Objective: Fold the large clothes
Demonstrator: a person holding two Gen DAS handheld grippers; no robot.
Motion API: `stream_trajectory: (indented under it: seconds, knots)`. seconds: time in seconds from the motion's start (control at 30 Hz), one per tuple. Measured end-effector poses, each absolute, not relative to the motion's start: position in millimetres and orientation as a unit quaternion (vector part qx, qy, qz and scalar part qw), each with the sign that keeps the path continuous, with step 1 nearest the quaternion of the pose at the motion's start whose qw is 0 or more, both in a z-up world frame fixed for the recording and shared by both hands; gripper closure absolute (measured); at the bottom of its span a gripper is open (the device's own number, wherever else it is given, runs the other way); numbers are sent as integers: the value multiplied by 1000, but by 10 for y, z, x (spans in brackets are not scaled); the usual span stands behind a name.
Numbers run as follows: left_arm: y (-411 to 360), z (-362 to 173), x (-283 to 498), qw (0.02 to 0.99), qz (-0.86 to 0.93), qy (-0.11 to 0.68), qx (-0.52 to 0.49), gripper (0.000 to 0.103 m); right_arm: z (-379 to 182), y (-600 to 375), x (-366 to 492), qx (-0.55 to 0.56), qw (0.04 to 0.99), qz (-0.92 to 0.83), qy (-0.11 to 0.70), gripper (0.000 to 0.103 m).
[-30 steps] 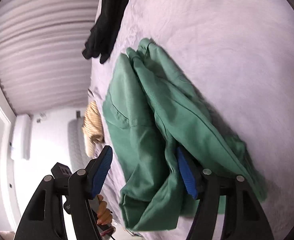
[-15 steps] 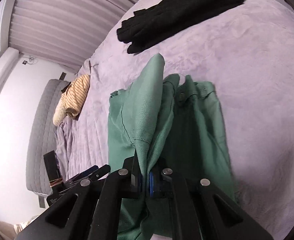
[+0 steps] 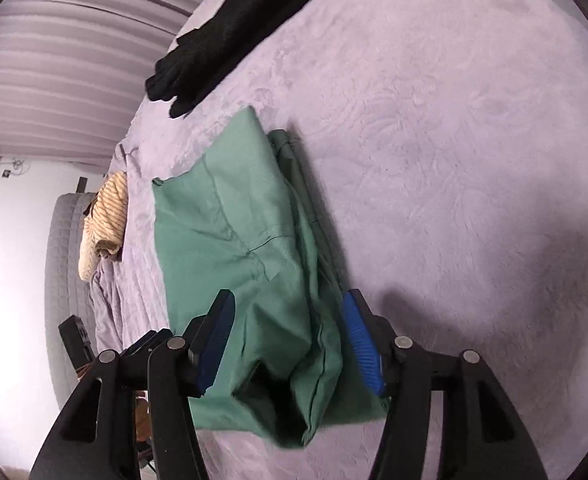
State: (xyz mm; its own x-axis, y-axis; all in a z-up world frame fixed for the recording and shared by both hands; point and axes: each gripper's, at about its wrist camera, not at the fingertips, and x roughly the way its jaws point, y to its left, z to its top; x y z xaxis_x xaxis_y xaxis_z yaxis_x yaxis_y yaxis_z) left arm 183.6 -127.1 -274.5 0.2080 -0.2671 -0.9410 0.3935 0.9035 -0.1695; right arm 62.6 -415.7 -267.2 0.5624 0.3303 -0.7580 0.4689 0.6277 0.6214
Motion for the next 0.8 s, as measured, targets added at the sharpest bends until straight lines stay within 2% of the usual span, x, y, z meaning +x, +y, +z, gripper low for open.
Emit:
stream_trajectory:
  seconds: [0.17, 0.2, 0.23, 0.27, 0.3, 0.33, 0.53, 0.7, 0.8]
  knots:
    - [-1297, -2799, 1549, 753, -234, 614, 45, 7, -2518, -3825, 543, 379, 780, 1, 498, 42]
    - [-1299, -2849, 1483, 750, -230, 618, 51, 7, -2554, -3745, 571, 364, 778, -2, 512, 48]
    - [-1288, -2907, 1397, 751, -228, 617, 59, 7, -2596, -3697, 545, 353, 776, -4, 522, 76]
    - [-1265, -2963, 1325, 753, -227, 615, 66, 7, -2649, -3655, 527, 344, 774, -7, 531, 93]
    - [-1232, -3015, 1258, 754, -227, 612, 69, 6, -2720, -3639, 485, 336, 772, -22, 539, 99]
    - [-1194, -3056, 1203, 756, -228, 610, 65, 0, -2809, -3655, 420, 328, 770, -43, 545, 99]
    - [-1141, -3151, 1096, 764, -228, 600, 65, 0, -3427, -3829, 76, 398, 737, -62, 543, 103]
    - [-1096, -3120, 1047, 769, -224, 594, 70, 0, -3345, -3809, 18, 398, 738, -57, 542, 103]
    - [-1057, -3113, 1022, 773, -223, 590, 69, 0, -3120, -3792, -15, 401, 746, -52, 529, 97]
